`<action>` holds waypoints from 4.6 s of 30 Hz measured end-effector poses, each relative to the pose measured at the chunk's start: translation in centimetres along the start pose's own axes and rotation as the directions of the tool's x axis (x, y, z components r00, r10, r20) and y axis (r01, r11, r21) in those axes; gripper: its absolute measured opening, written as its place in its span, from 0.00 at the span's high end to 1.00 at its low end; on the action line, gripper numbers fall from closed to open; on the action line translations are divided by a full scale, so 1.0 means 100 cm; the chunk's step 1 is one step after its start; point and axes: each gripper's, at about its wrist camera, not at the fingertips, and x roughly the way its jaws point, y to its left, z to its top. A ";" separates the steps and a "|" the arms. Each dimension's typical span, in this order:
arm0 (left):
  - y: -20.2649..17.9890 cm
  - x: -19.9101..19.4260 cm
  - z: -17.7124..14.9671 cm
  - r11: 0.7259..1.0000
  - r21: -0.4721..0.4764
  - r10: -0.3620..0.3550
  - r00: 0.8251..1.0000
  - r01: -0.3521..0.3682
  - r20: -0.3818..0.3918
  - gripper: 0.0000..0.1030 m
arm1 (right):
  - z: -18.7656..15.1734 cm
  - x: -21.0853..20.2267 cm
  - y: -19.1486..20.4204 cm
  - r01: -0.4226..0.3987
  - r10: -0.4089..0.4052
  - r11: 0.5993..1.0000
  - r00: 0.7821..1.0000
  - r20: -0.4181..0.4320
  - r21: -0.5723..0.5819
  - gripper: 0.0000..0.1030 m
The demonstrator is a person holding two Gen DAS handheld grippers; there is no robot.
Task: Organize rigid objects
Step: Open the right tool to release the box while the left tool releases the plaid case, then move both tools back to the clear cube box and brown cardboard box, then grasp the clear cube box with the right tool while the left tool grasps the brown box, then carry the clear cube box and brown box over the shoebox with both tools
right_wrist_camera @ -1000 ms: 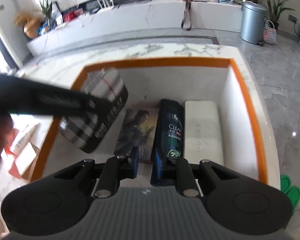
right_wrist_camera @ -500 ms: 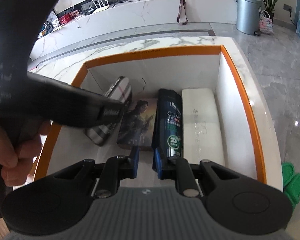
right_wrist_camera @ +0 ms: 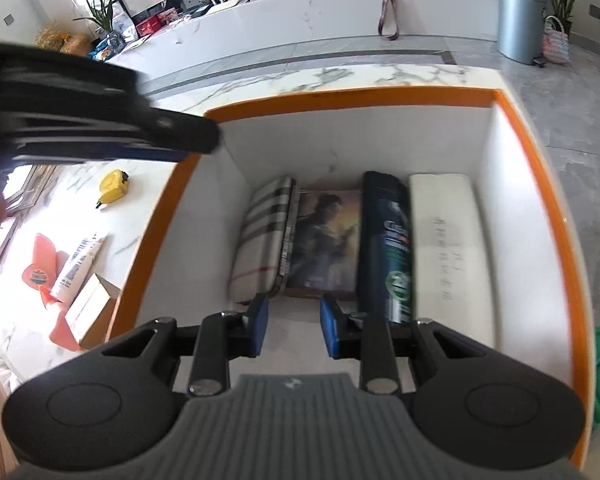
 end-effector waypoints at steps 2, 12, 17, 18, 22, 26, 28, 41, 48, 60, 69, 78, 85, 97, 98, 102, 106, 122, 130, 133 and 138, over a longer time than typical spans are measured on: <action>0.011 -0.004 -0.002 1.000 -0.031 0.001 1.000 -0.001 0.007 0.74 | 0.004 0.007 0.002 -0.011 0.011 1.000 1.000 -0.012 0.023 0.72; 0.051 -0.007 -0.020 0.992 -0.123 0.006 1.000 -0.009 -0.021 0.74 | 0.018 0.031 0.009 -0.016 0.017 0.996 1.000 -0.009 0.091 0.89; 0.056 -0.004 -0.029 0.992 -0.125 -0.013 0.999 0.007 -0.044 0.74 | 0.016 0.033 0.010 -0.005 0.007 0.996 1.000 -0.021 0.088 0.99; 0.055 -0.004 -0.031 0.993 -0.120 -0.015 0.999 0.009 -0.046 0.74 | 0.015 0.034 0.009 0.004 -0.002 0.996 1.000 -0.023 0.090 0.99; 0.055 -0.012 -0.036 0.996 -0.091 -0.013 0.999 0.010 -0.038 0.74 | 0.013 0.033 0.010 0.000 0.002 0.993 1.000 -0.024 0.115 0.98; 0.059 -0.030 -0.040 0.999 -0.053 0.009 1.000 -0.008 0.008 0.74 | 0.009 0.018 0.019 0.021 -0.022 0.994 1.000 0.008 0.105 0.93; 0.063 -0.041 -0.043 0.999 -0.044 0.000 1.000 0.001 0.031 0.74 | 0.005 0.005 0.025 0.029 -0.034 0.993 0.999 0.041 0.113 0.92; 0.102 -0.125 -0.084 0.990 0.068 0.111 0.972 -0.128 0.208 0.52 | -0.047 -0.064 0.118 -0.063 0.040 0.996 0.951 0.306 0.065 0.80; 0.141 -0.143 -0.117 0.981 0.054 0.167 0.959 -0.184 0.227 0.30 | -0.073 -0.038 0.162 -0.078 0.048 0.991 0.966 0.254 0.106 0.60; 0.162 -0.123 -0.153 0.987 0.096 0.116 0.987 -0.126 0.109 0.27 | -0.112 0.000 0.193 0.095 -0.090 0.995 0.987 0.131 -0.032 0.43; 0.159 -0.118 -0.160 0.983 0.138 0.106 0.990 -0.118 0.094 0.30 | -0.115 0.014 0.201 0.113 -0.109 0.992 0.992 0.070 -0.062 0.52; 0.135 -0.102 -0.137 0.979 0.196 0.043 0.996 -0.057 0.074 0.25 | -0.112 0.013 0.193 0.241 -0.242 0.970 0.960 0.138 0.019 0.53; 0.121 -0.076 -0.118 0.978 0.206 0.028 0.999 -0.032 0.022 0.23 | -0.107 0.016 0.180 0.246 -0.263 0.963 0.946 0.191 0.105 0.54; 0.107 -0.028 -0.099 0.986 0.163 0.044 0.990 -0.022 -0.134 0.33 | -0.103 0.027 0.176 0.233 -0.250 0.967 0.947 0.202 0.102 0.53; 0.106 -0.025 -0.099 0.986 0.166 0.051 0.988 -0.026 -0.146 0.37 | -0.103 0.028 0.175 0.233 -0.249 0.967 0.947 0.201 0.101 0.53; 0.107 -0.018 -0.100 0.986 0.162 0.063 0.986 -0.038 -0.152 0.38 | -0.101 0.032 0.173 0.222 -0.239 0.969 0.952 0.189 0.106 0.52; 0.106 -0.014 -0.096 0.987 0.157 0.057 0.987 -0.033 -0.151 0.37 | -0.100 0.036 0.172 0.217 -0.234 0.970 0.956 0.179 0.110 0.52; 0.107 -0.008 -0.096 0.968 0.219 0.169 0.963 -0.122 -0.208 0.50 | -0.101 0.038 0.171 0.198 -0.218 0.972 0.961 0.170 0.125 0.51; 0.113 -0.032 -0.105 0.978 0.152 0.167 0.973 -0.142 -0.163 0.50 | -0.099 0.038 0.168 0.180 -0.199 0.976 0.966 0.166 0.125 0.51; 0.114 -0.049 -0.106 0.981 0.129 0.165 0.976 -0.147 -0.143 0.50 | -0.100 0.037 0.167 0.161 -0.182 0.978 0.969 0.169 0.130 0.52; 0.111 -0.077 -0.105 0.984 0.104 0.153 0.984 -0.143 -0.097 0.50 | -0.105 0.023 0.173 0.118 -0.139 0.988 0.963 0.229 0.103 0.52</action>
